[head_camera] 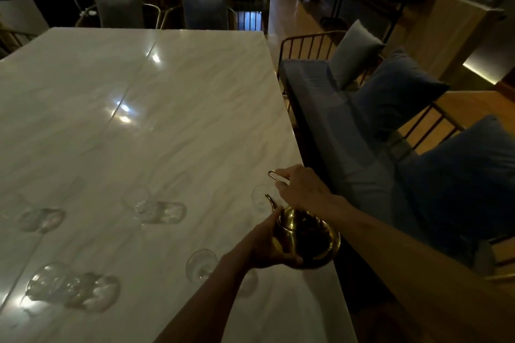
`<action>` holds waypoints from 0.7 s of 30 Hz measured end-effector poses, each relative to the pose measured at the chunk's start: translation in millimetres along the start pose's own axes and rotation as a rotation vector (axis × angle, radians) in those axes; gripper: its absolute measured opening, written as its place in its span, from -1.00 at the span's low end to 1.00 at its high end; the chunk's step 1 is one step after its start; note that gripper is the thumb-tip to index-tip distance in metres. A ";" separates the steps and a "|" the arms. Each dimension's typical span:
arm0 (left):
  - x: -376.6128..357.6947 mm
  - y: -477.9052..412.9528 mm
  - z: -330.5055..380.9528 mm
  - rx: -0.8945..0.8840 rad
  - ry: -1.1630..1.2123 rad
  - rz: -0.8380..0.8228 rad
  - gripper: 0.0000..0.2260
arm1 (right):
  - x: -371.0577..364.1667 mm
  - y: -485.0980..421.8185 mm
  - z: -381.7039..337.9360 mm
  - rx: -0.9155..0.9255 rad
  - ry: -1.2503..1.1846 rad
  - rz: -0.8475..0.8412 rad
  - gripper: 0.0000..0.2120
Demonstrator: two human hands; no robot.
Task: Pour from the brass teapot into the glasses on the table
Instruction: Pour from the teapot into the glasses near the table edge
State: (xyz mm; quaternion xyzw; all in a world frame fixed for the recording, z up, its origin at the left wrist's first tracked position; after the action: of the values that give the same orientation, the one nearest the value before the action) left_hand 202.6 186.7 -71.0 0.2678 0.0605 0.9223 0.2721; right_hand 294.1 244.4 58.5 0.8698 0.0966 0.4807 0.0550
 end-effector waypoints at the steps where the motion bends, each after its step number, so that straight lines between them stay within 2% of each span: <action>1: -0.6 -0.8 0.2 -0.008 -0.010 0.000 0.14 | 1.0 0.3 0.8 -0.003 -0.001 0.001 -0.57; 8: -6.2 -5.5 6.3 -0.047 -0.036 -0.001 0.13 | 5.1 -0.6 8.6 -0.017 -0.004 -0.012 -0.57; 15: -9.6 -10.0 9.6 -0.084 0.005 0.002 0.01 | 2.4 -9.3 13.8 -0.002 0.012 -0.059 -0.56; 21: -12.8 -12.3 9.3 -0.047 0.019 0.007 0.05 | 2.7 -14.1 17.4 0.009 0.023 -0.086 -0.55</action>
State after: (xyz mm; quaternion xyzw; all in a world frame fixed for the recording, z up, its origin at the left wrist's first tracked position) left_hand 222.2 189.9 -72.2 0.2530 0.0404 0.9269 0.2744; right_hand 308.7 258.7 48.9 0.8596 0.1367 0.4872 0.0705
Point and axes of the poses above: each hand's wrist, its own y-axis away from the middle knuckle, its own x-axis out of the back of the hand, z = x × y, the point moved 6 cm from there along -y, towards the middle knuckle
